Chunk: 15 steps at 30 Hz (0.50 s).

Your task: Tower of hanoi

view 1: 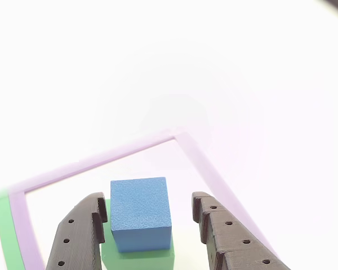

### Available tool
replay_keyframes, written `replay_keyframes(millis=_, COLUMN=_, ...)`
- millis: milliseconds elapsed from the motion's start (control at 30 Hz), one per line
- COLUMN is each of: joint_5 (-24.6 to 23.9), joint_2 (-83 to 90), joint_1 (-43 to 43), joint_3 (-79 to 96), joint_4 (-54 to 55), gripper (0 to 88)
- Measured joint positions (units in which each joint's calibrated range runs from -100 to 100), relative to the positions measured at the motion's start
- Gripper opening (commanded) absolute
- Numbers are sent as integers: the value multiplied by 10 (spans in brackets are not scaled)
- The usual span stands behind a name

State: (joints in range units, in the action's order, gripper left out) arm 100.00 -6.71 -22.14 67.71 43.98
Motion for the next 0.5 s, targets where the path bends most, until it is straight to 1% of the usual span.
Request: replay_keyframes(millis=500, joint_5=0, joint_2=-10, joint_1=0, joint_3=-7, joint_4=6, gripper=51)
